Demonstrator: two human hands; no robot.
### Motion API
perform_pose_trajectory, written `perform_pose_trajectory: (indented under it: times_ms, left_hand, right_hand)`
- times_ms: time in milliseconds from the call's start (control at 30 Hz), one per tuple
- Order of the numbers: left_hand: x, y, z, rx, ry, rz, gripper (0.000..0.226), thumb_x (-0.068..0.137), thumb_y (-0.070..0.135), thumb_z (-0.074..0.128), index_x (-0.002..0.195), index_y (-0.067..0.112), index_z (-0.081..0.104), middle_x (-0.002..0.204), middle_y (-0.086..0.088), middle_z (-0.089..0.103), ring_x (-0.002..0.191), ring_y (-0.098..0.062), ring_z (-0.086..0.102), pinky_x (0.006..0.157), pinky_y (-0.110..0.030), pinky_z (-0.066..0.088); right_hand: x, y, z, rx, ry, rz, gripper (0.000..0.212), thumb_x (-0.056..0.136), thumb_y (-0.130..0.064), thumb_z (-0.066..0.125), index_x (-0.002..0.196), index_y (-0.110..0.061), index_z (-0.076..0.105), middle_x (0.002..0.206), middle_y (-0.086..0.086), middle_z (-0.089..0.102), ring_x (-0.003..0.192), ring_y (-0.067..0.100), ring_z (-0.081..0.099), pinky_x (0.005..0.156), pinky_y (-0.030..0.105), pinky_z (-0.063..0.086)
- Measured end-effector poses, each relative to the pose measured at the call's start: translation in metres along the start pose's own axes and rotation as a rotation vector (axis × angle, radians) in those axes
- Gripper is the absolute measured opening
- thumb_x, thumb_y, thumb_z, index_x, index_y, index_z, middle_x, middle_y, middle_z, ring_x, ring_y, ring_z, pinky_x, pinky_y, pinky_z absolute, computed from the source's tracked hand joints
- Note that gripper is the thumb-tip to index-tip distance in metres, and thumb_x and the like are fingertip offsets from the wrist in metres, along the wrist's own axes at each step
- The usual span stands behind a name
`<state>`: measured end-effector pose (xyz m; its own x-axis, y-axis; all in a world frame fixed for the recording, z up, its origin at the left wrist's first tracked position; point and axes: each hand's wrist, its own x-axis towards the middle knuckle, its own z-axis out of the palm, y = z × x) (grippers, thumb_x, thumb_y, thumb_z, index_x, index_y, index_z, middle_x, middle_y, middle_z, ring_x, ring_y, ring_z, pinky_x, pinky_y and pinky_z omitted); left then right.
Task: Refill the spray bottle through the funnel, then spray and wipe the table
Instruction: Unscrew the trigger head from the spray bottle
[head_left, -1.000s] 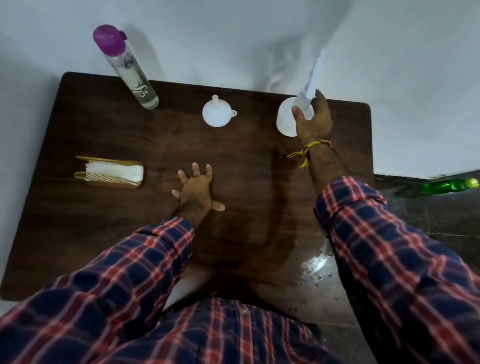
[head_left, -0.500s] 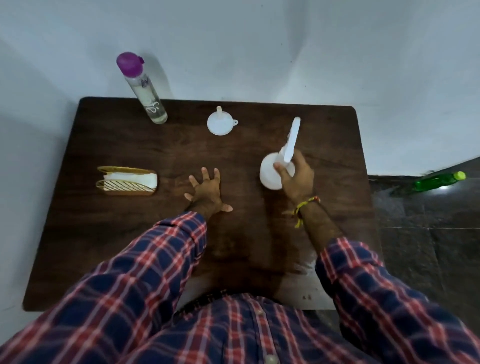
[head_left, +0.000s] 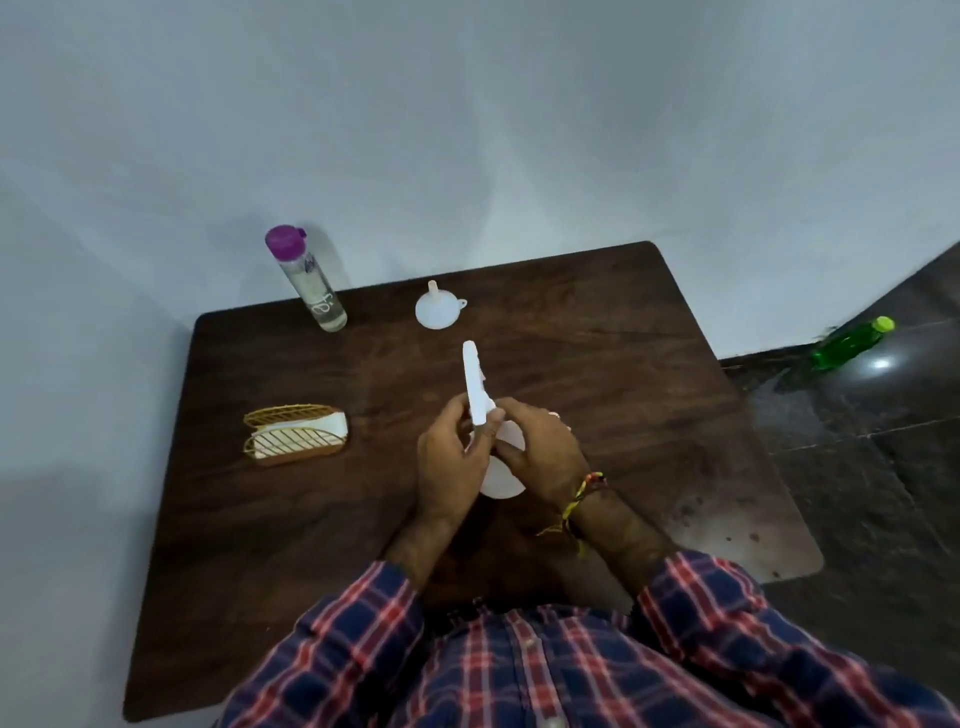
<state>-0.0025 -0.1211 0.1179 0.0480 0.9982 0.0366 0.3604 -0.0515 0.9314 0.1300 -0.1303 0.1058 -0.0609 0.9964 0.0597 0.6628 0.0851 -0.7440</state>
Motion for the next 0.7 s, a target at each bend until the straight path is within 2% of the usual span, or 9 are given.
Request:
perform_pose_trajectory:
  times_ms: [100,200,233,267,333,400,500,600,700]
  left_hand:
    - [0.005,0.013,-0.01,0.028,0.041,0.034,0.03,0.093,0.034,0.064,0.116,0.016,0.065,0.098,0.011,0.071,0.091,0.0,0.067,0.074,-0.014,0.053]
    - [0.015,0.026,-0.024,-0.171,0.165,-0.055,0.026,0.094,0.034,0.061,0.115,0.018,0.066,0.101,0.004,0.073,0.095,-0.006,0.069,0.079,-0.027,0.057]
    - [0.018,0.028,-0.03,-0.303,0.16,-0.114,0.025,0.095,0.033,0.06,0.115,0.019,0.065,0.103,0.0,0.074,0.098,-0.011,0.07,0.079,-0.032,0.058]
    - [0.021,0.03,-0.035,-0.42,0.136,-0.156,0.025,0.095,0.033,0.059,0.116,0.018,0.064,0.105,-0.002,0.074,0.101,-0.015,0.07,0.077,-0.036,0.059]
    - [0.022,0.03,-0.041,-0.539,0.094,-0.195,0.03,0.095,0.031,0.06,0.12,0.015,0.061,0.108,-0.005,0.073,0.106,-0.02,0.069,0.077,-0.042,0.06]
    - [0.019,0.031,-0.042,-0.55,0.099,-0.213,0.034,0.094,0.028,0.061,0.123,0.012,0.059,0.109,-0.007,0.073,0.107,-0.023,0.069,0.08,-0.049,0.059]
    - [0.015,0.034,-0.036,-0.601,0.19,-0.27,0.034,0.093,0.023,0.062,0.125,0.009,0.06,0.109,-0.008,0.073,0.107,-0.021,0.069,0.083,-0.05,0.058]
    - [0.016,0.038,-0.033,-0.687,0.243,-0.322,0.036,0.093,0.021,0.062,0.126,0.007,0.059,0.113,-0.01,0.072,0.109,-0.022,0.068,0.081,-0.046,0.059]
    - [0.017,0.043,-0.033,-0.745,0.269,-0.362,0.034,0.093,0.027,0.064,0.121,0.009,0.063,0.109,-0.01,0.073,0.105,-0.023,0.07,0.075,-0.041,0.06]
  right_hand:
    - [0.002,-0.001,-0.009,0.259,0.007,0.024,0.046,0.08,-0.036,0.076,0.121,-0.02,0.063,0.117,-0.006,0.067,0.109,0.009,0.062,0.093,0.031,0.052]
    - [0.001,0.0,-0.028,0.612,0.022,0.369,0.063,0.075,-0.051,0.075,0.129,-0.025,0.055,0.13,0.003,0.058,0.116,0.011,0.058,0.082,0.019,0.053]
    - [0.0,0.003,-0.034,0.697,-0.018,0.509,0.066,0.074,-0.061,0.068,0.128,-0.026,0.055,0.132,0.007,0.058,0.113,0.015,0.06,0.076,0.021,0.056]
    - [-0.001,0.006,-0.039,0.816,-0.097,0.633,0.068,0.073,-0.071,0.06,0.125,-0.027,0.058,0.131,0.009,0.06,0.11,0.019,0.063,0.075,0.028,0.06]
    - [-0.004,0.013,-0.044,1.103,-0.302,0.773,0.07,0.076,-0.08,0.049,0.121,-0.029,0.064,0.125,0.011,0.066,0.11,0.033,0.066,0.084,0.047,0.059]
    - [-0.006,0.01,-0.043,1.222,-0.379,0.769,0.067,0.076,-0.078,0.054,0.121,-0.028,0.066,0.12,0.014,0.069,0.105,0.037,0.068,0.077,0.045,0.06]
    - [-0.006,-0.001,-0.035,1.247,-0.157,0.668,0.071,0.066,-0.064,0.075,0.121,-0.021,0.064,0.118,0.015,0.069,0.093,0.032,0.073,0.061,0.036,0.059]
    - [-0.008,-0.002,-0.033,1.249,0.061,0.505,0.074,0.059,-0.055,0.086,0.119,-0.02,0.062,0.12,0.01,0.068,0.099,0.031,0.072,0.064,0.043,0.061]
    - [-0.01,0.002,-0.038,1.203,0.053,0.418,0.07,0.062,-0.053,0.085,0.121,-0.024,0.06,0.116,0.001,0.069,0.102,0.028,0.071,0.065,0.043,0.061]
